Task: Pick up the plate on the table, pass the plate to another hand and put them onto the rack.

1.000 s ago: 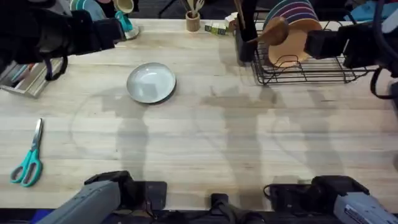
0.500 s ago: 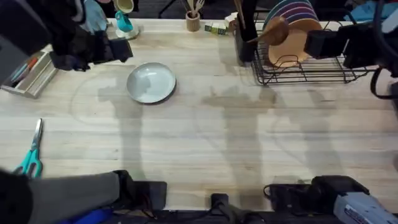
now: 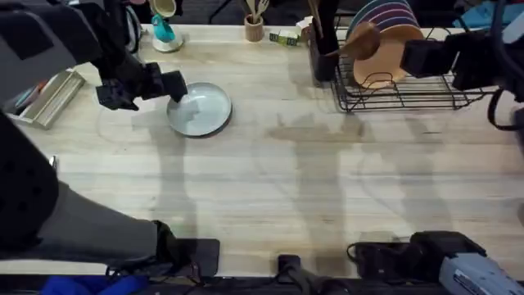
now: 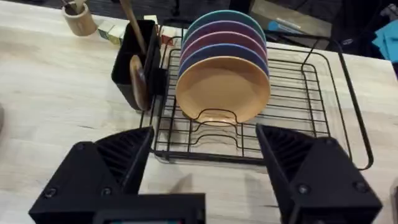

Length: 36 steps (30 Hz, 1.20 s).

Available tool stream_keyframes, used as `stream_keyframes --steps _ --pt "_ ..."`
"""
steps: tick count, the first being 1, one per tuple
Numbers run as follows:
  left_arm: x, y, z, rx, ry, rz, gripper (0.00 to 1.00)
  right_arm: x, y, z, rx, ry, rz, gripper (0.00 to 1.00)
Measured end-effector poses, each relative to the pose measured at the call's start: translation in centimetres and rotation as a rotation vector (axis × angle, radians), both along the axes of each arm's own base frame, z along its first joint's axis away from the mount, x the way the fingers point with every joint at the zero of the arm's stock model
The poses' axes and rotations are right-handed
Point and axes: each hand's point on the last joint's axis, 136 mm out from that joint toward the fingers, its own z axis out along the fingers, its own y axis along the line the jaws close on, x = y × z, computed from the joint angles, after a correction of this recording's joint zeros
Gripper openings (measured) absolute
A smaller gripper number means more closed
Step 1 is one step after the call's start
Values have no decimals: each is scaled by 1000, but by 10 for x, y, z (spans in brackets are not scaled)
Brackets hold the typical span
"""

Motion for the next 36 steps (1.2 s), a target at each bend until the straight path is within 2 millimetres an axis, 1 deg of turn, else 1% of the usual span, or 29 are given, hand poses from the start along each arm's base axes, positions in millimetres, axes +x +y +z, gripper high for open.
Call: stream_keyframes --steps 2,3,9,18,22,29,33,35,36 --pt "-1 0 -7 -5 21 0 994 0 0 0 -2 0 1 996" --pt "-2 -2 -18 -17 49 -2 994 0 0 0 -2 0 1 996" --pt "-2 -10 -31 -67 75 -15 993 0 0 0 -2 0 1 996" --pt "1 -14 -34 -92 69 -22 997 0 0 0 -2 0 1 996" --pt "1 -14 -34 -95 68 -23 951 0 0 0 -2 0 1 995" --pt "1 -14 -35 -96 69 -23 948 0 0 0 -2 0 1 996" --pt "2 -15 -39 -104 82 -21 948 0 0 0 -2 0 1 996" --pt "3 -15 -40 -108 84 -20 930 0 0 0 -2 0 1 996" --pt "4 -16 -40 -112 84 -22 905 0 0 0 -2 0 1 996"
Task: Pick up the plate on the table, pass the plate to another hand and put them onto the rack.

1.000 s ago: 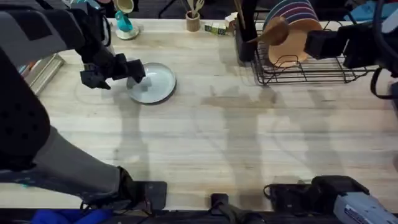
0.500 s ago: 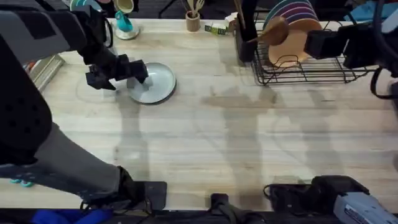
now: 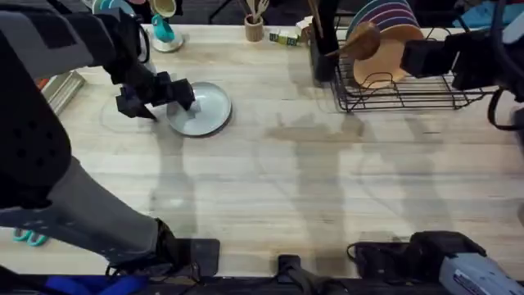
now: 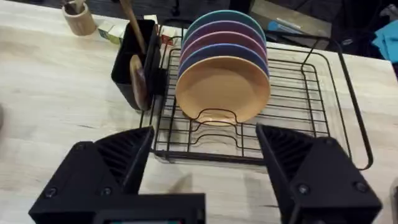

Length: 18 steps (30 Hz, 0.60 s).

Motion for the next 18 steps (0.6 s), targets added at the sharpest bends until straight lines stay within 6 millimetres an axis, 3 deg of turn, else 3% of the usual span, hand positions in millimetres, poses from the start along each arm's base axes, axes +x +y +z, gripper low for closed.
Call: stream_keyframes --steps 5,12,18 --pt "1 -2 0 -9 -2 -2 745 0 0 0 0 0 0 996" --pt "2 -5 1 -23 -6 1 430 0 0 0 0 0 0 996" --pt "1 -1 1 -17 -5 9 246 0 0 0 0 0 0 996"
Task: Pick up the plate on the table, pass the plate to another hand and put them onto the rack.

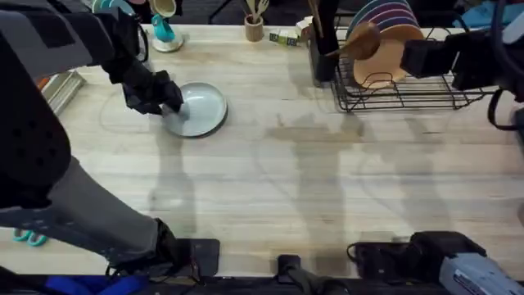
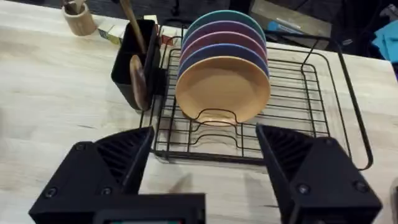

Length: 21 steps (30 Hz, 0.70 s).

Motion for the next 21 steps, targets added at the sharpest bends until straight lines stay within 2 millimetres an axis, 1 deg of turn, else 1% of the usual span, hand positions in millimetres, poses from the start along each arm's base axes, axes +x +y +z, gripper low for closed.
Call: stream_keyframes --steps 2,6,16,19,21 --pt "0 2 1 2 0 9 158 0 0 0 0 0 0 996" --pt "1 2 2 -7 -5 30 56 0 0 0 0 0 0 996" --pt "1 0 5 -21 -1 46 39 0 0 0 0 0 0 996" --pt "3 1 11 -22 4 45 40 0 0 0 0 0 0 995" --pt "8 1 18 -21 1 43 42 0 0 0 0 0 0 995"
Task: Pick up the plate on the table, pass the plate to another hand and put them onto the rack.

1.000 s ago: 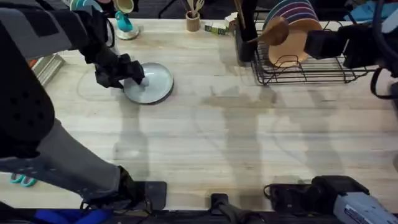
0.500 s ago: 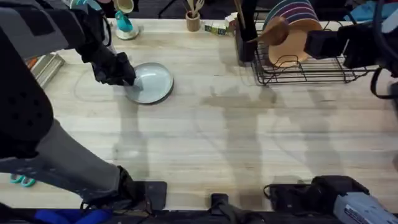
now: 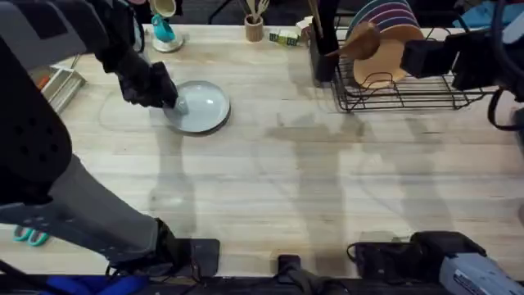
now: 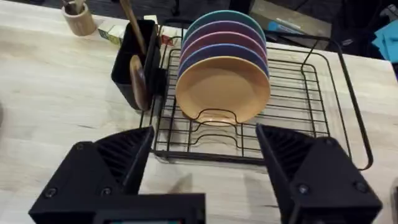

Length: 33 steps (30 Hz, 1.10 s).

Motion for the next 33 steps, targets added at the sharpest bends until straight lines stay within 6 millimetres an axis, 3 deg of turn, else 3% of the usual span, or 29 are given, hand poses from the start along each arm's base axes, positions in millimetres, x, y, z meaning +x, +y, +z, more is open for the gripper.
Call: stream_keyframes --steps 15,27,33 --pt "32 -2 56 -26 -81 -16 42 0 0 0 0 0 0 996" --pt "37 -19 73 -98 -101 -45 41 0 5 0 13 1 26 995" --pt "38 -39 73 -108 -96 -93 41 0 7 0 19 1 38 995"
